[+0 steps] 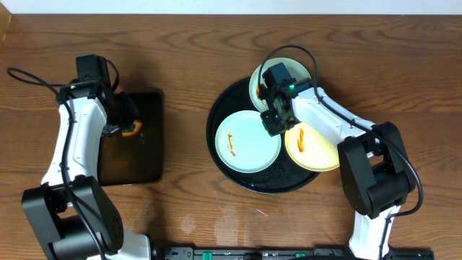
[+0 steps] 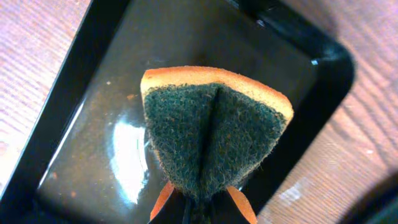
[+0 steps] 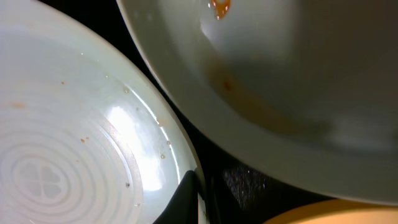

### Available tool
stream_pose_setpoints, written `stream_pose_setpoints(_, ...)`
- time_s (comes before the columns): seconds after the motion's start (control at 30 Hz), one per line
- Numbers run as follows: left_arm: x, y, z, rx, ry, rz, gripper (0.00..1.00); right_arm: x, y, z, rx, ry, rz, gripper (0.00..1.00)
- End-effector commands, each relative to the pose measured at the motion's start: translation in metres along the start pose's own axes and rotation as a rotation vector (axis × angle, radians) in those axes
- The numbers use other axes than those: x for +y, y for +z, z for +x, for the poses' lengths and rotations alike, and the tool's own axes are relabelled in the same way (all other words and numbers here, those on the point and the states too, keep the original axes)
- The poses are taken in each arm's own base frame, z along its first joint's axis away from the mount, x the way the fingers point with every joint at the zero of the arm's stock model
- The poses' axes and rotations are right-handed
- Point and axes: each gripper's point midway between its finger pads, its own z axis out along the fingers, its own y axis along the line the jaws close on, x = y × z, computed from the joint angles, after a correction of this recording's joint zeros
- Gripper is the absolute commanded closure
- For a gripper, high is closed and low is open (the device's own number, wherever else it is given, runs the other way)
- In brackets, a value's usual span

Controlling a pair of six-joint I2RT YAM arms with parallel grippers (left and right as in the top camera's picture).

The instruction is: Clean dirty plates on tray and stack at the side

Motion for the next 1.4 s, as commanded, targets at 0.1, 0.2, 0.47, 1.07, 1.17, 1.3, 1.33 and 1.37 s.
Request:
stream_pose_setpoints(0.1,0.004,-0.052,-0.033,-0.113,-0.011,-0.003,0.93,0.005,0.005,0.006,0.025,-0.015,-0.006,0.96)
stream_pose_setpoints(0.2,-0.006,-0.107,-0.059,-0.250,0.002,0.051,0.93,0.005,0.005,0.007,0.031,-0.014,-0.006,0.96)
stream_pose_setpoints(0.47,-0.004,-0.092,-0.041,-0.210,0.008,0.044,0.92,0.005,0.005,0.007,0.030,-0.014,-0.006,0.94)
stream_pose_setpoints(1.07,-0.016,-0.118,-0.057,-0.236,0.037,0.082,0.93,0.005,0.004,0.012,0.050,-0.013,-0.005,0.92)
stream_pose_setpoints(1.17,-0.013,-0.084,-0.045,-0.163,0.036,0.057,0.93,0.005,0.004,0.014,0.057,-0.013,-0.004,0.92)
stream_pose_setpoints(1.3,-0.007,-0.006,-0.006,0.032,0.016,0.013,0.93,0.005,0.004,0.013,0.055,-0.013,-0.004,0.92)
stream_pose_setpoints(1.33,-0.006,0.006,0.003,0.081,0.015,0.005,0.93,0.005,0.004,0.014,0.056,-0.013,-0.004,0.92)
stream_pose_setpoints(1.37,-0.005,0.010,0.008,0.115,0.014,-0.001,0.92,0.005,0.004,0.014,0.057,-0.013,-0.004,0.92)
